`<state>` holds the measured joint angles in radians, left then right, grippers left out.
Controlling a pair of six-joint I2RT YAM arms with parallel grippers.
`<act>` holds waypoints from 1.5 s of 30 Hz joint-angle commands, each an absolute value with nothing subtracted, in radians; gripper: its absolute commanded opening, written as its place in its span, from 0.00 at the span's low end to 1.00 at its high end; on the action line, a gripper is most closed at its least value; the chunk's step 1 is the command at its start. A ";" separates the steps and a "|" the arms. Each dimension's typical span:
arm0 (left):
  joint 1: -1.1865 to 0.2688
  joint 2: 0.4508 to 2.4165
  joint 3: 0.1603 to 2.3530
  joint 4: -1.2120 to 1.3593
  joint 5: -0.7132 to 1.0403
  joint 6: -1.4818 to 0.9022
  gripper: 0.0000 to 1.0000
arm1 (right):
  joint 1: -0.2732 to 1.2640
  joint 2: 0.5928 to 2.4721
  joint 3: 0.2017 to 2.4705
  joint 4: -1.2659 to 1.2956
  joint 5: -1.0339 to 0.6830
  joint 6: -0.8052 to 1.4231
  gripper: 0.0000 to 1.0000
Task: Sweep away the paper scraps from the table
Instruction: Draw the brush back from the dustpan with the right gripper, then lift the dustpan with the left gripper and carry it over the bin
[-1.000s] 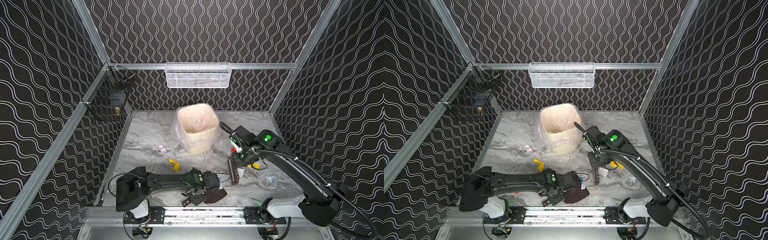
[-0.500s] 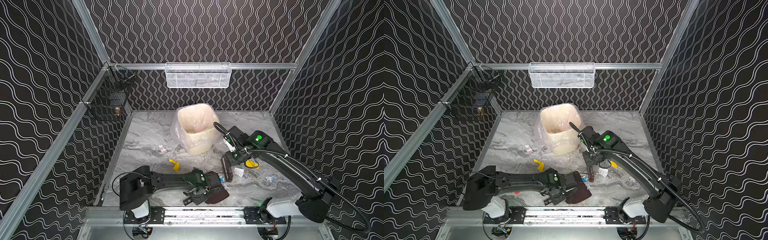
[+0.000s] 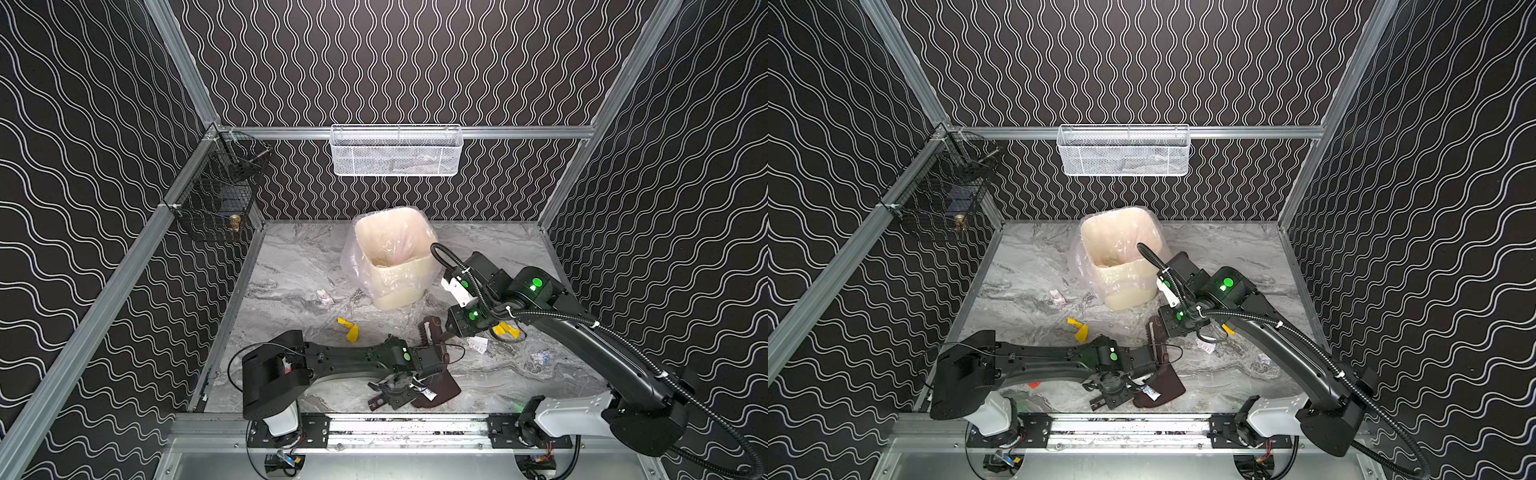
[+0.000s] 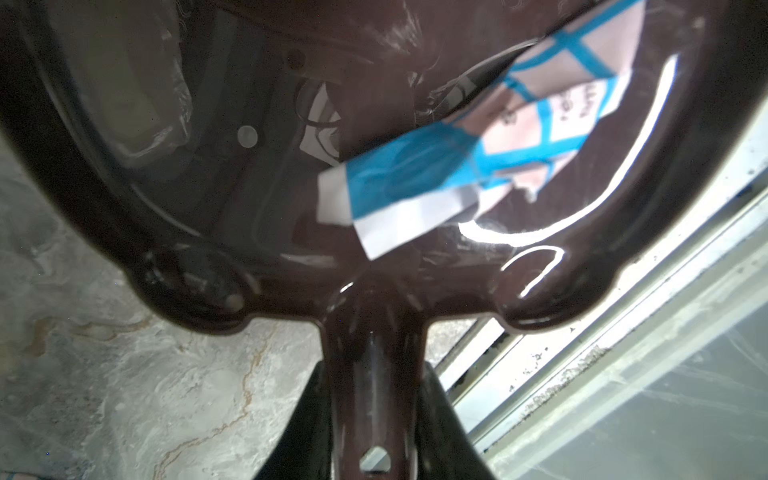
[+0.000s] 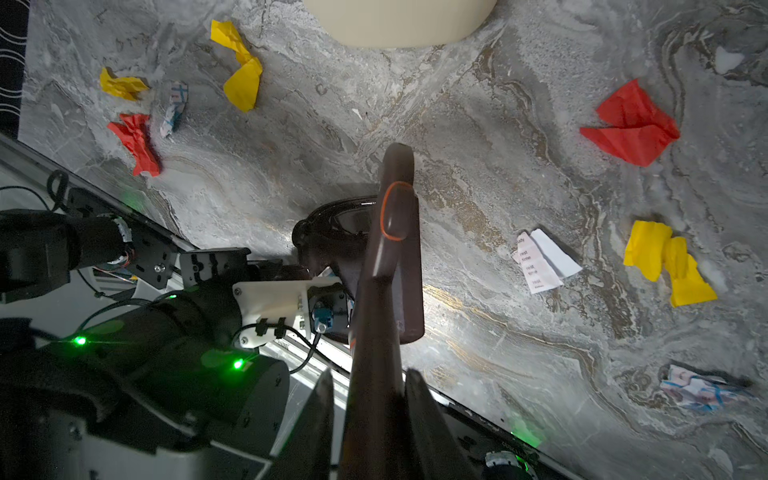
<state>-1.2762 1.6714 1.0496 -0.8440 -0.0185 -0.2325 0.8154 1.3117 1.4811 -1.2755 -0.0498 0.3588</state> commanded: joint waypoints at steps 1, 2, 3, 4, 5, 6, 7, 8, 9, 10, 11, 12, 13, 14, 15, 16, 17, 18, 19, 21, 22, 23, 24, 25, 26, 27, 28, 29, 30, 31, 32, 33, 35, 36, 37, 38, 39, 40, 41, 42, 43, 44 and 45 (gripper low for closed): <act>-1.275 1.649 1.031 -0.822 -0.018 -0.250 0.00 | 0.762 1.292 1.484 -1.322 0.013 0.370 0.00; -1.275 1.640 1.023 -0.813 -0.019 -0.256 0.00 | 0.726 1.281 1.491 -1.330 0.021 0.355 0.00; -1.274 1.631 1.015 -0.806 -0.020 -0.262 0.00 | 0.696 1.270 1.495 -1.324 0.018 0.341 0.00; -1.275 1.619 1.004 -0.796 -0.023 -0.268 0.00 | 0.662 1.254 1.502 -1.314 0.012 0.332 0.00; -1.275 1.608 0.994 -0.785 -0.025 -0.273 0.00 | 0.637 1.240 1.509 -1.302 0.002 0.322 0.00; -1.275 1.598 0.987 -0.781 -0.030 -0.279 0.00 | 0.619 1.232 1.516 -1.296 -0.003 0.315 0.00; -1.275 1.589 0.981 -0.775 -0.032 -0.283 0.00 | 0.596 1.232 1.529 -1.297 -0.008 0.309 0.00; -1.275 1.580 0.979 -0.773 -0.037 -0.290 0.00 | 0.579 1.232 1.541 -1.301 -0.011 0.304 0.00; -1.274 1.573 0.979 -0.773 -0.040 -0.296 0.00 | 0.565 1.232 1.554 -1.302 -0.010 0.300 0.00; -1.275 1.563 0.979 -0.774 -0.045 -0.305 0.00 | 0.552 1.230 1.559 -1.298 -0.008 0.297 0.00; -1.275 1.552 0.981 -0.777 -0.052 -0.313 0.00 | 0.529 1.226 1.566 -1.290 -0.007 0.292 0.00; -1.275 1.538 0.984 -0.780 -0.058 -0.323 0.00 | 0.507 1.221 1.572 -1.282 -0.008 0.286 0.00; -1.275 1.525 0.989 -0.789 -0.071 -0.337 0.00 | 0.476 1.218 1.579 -1.273 -0.013 0.278 0.00; -1.275 1.512 0.996 -0.804 -0.080 -0.354 0.00 | 0.447 1.213 1.587 -1.264 -0.019 0.271 0.00; -1.275 1.499 1.002 -0.818 -0.090 -0.370 0.00 | 0.417 1.210 1.592 -1.256 -0.025 0.267 0.00; -1.275 1.481 1.007 -0.833 -0.100 -0.390 0.00 | 0.387 1.206 1.597 -1.248 -0.032 0.264 0.00; -1.276 1.463 1.012 -0.852 -0.111 -0.414 0.00 | 0.361 1.202 1.600 -1.240 -0.041 0.263 0.00; -1.275 1.447 1.015 -0.868 -0.119 -0.432 0.00 | 0.342 1.197 1.600 -1.234 -0.048 0.264 0.00; -1.279 1.426 1.019 -0.889 -0.137 -0.456 0.00 | 0.319 1.190 1.601 -1.226 -0.058 0.265 0.00; -1.285 1.390 1.032 -0.940 -0.171 -0.496 0.00 | 0.283 1.178 1.588 -1.209 -0.083 0.268 0.00; -1.289 1.372 1.040 -0.969 -0.191 -0.519 0.00 | 0.264 1.171 1.580 -1.201 -0.095 0.270 0.00; -1.294 1.354 1.050 -0.998 -0.209 -0.541 0.00 | 0.248 1.168 1.571 -1.193 -0.107 0.269 0.00; -1.299 1.342 1.060 -1.024 -0.223 -0.557 0.00 | 0.232 1.166 1.564 -1.188 -0.119 0.267 0.00; -1.303 1.329 1.076 -1.053 -0.242 -0.577 0.00 | 0.217 1.164 1.557 -1.182 -0.129 0.264 0.00; -1.307 1.317 1.093 -1.090 -0.261 -0.597 0.00 | 0.203 1.166 1.554 -1.177 -0.138 0.259 0.00; -1.309 1.309 1.110 -1.118 -0.272 -0.613 0.00 | 0.191 1.169 1.554 -1.174 -0.146 0.255 0.00; -1.310 1.300 1.130 -1.152 -0.285 -0.630 0.00 | 0.178 1.173 1.554 -1.171 -0.155 0.251 0.00; -1.310 1.293 1.154 -1.182 -0.294 -0.651 0.00 | 0.163 1.176 1.555 -1.167 -0.167 0.246 0.00; -1.310 1.292 1.174 -1.210 -0.301 -0.672 0.00 | 0.153 1.179 1.555 -1.163 -0.178 0.242 0.00; -1.309 1.291 1.199 -1.243 -0.307 -0.701 0.00 | 0.142 1.184 1.557 -1.161 -0.190 0.237 0.00; -1.310 1.289 1.217 -1.264 -0.300 -0.720 0.00 | 0.132 1.189 1.560 -1.158 -0.205 0.233 0.00; -1.309 1.286 1.235 -1.284 -0.295 -0.738 0.00 | 0.124 1.194 1.560 -1.157 -0.216 0.229 0.00; -1.310 1.280 1.284 -1.341 -0.305 -0.777 0.00 | 0.111 1.204 1.566 -1.154 -0.234 0.219 0.00; -1.309 1.278 1.310 -1.370 -0.316 -0.789 0.00 | 0.106 1.209 1.569 -1.156 -0.238 0.214 0.00; -1.310 1.278 1.344 -1.408 -0.331 -0.806 0.00 | 0.101 1.213 1.572 -1.157 -0.245 0.209 0.00; -1.309 1.278 1.379 -1.446 -0.348 -0.820 0.00 | 0.095 1.216 1.573 -1.159 -0.251 0.205 0.00; -1.310 1.279 1.411 -1.476 -0.360 -0.829 0.00 | 0.088 1.219 1.574 -1.158 -0.256 0.201 0.00; -1.309 1.282 1.448 -1.512 -0.376 -0.843 0.00 | 0.082 1.221 1.575 -1.157 -0.263 0.197 0.00; -1.308 1.286 1.483 -1.545 -0.384 -0.850 0.00 | 0.075 1.224 1.577 -1.157 -0.271 0.193 0.00; -1.306 1.290 1.515 -1.571 -0.393 -0.861 0.00 | 0.070 1.228 1.580 -1.157 -0.277 0.190 0.00; -1.305 1.292 1.547 -1.601 -0.400 -0.875 0.00 | 0.065 1.232 1.581 -1.157 -0.285 0.186 0.00; -1.295 1.292 1.574 -1.625 -0.399 -0.877 0.00 | 0.061 1.236 1.586 -1.155 -0.291 0.182 0.00; -1.284 1.292 1.595 -1.644 -0.395 -0.880 0.00 | 0.059 1.240 1.589 -1.158 -0.294 0.180 0.00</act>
